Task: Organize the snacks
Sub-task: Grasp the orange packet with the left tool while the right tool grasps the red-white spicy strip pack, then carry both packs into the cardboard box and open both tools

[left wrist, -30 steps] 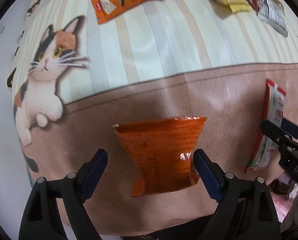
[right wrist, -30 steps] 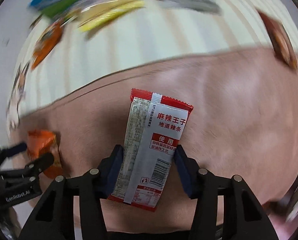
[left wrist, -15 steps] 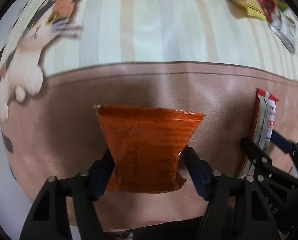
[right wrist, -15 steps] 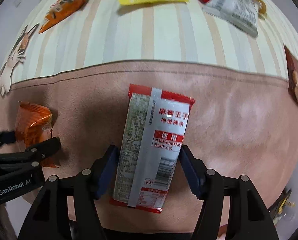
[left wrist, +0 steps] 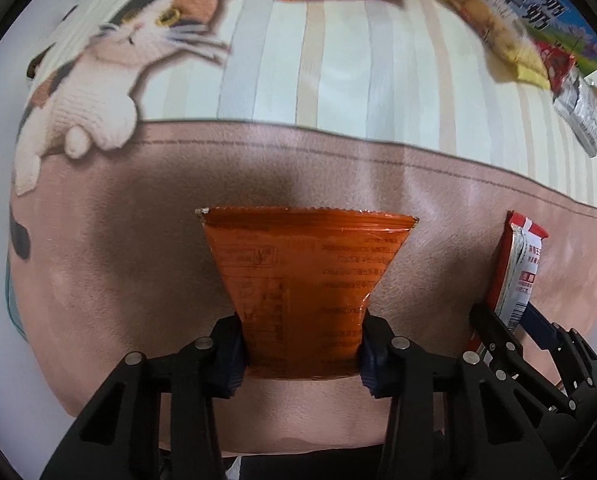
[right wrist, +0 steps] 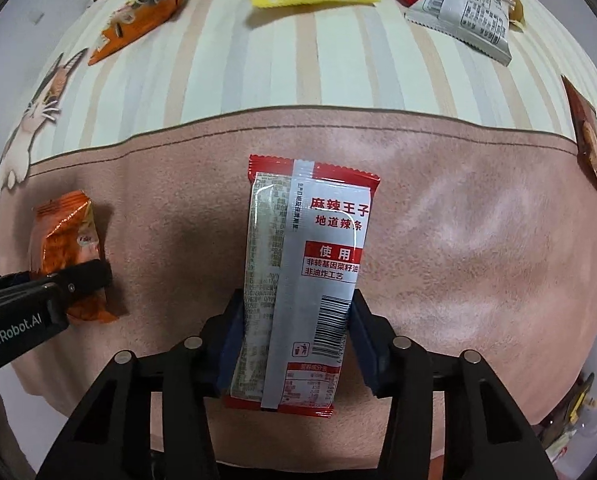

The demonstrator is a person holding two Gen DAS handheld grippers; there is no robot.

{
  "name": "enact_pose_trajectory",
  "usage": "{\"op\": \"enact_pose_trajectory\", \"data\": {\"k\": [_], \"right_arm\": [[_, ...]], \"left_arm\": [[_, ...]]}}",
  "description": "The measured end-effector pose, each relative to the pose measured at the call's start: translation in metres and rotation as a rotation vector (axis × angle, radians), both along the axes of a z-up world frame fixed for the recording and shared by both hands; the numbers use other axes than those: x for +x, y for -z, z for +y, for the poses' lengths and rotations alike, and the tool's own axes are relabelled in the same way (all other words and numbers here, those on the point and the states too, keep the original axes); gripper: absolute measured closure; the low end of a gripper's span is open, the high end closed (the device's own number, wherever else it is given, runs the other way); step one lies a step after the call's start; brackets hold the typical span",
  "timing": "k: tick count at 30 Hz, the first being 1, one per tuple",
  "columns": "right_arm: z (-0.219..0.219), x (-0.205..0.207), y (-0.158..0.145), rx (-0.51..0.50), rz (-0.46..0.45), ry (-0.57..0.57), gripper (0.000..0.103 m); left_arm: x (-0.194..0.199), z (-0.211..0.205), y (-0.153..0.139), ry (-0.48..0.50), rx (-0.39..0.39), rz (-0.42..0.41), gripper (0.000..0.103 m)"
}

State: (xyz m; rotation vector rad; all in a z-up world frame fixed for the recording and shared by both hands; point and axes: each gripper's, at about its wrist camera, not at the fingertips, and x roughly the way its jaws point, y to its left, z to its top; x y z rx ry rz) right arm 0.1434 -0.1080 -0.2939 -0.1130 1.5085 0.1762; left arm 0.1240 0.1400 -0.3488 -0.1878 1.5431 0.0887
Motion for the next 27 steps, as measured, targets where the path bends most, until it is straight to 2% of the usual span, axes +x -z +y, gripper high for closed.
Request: {"op": "enact_pose_trajectory", "data": {"k": [7, 12, 17, 21, 27], "right_arm": [[-0.025, 0.015, -0.037, 0.1, -0.021, 0.03, 0.053], [-0.046, 0.035, -0.081, 0.186, -0.069, 0.036, 0.053], [-0.058, 0.075, -0.151, 0.261, -0.147, 0.009, 0.053], [-0.063, 0.123, -0.199, 0.273, -0.24, -0.027, 0.053], [-0.071, 0.218, -0.24, 0.242, -0.311, -0.042, 0.053]], "left_arm": [[-0.005, -0.008, -0.057, 0.002, -0.013, -0.094, 0.062], [0.012, -0.021, -0.108, 0.03, -0.048, -0.173, 0.062], [0.062, -0.04, -0.157, 0.052, -0.082, -0.23, 0.062], [0.12, -0.058, -0.175, 0.065, -0.092, -0.273, 0.062], [0.197, -0.07, -0.214, 0.085, -0.078, -0.336, 0.062]]}}
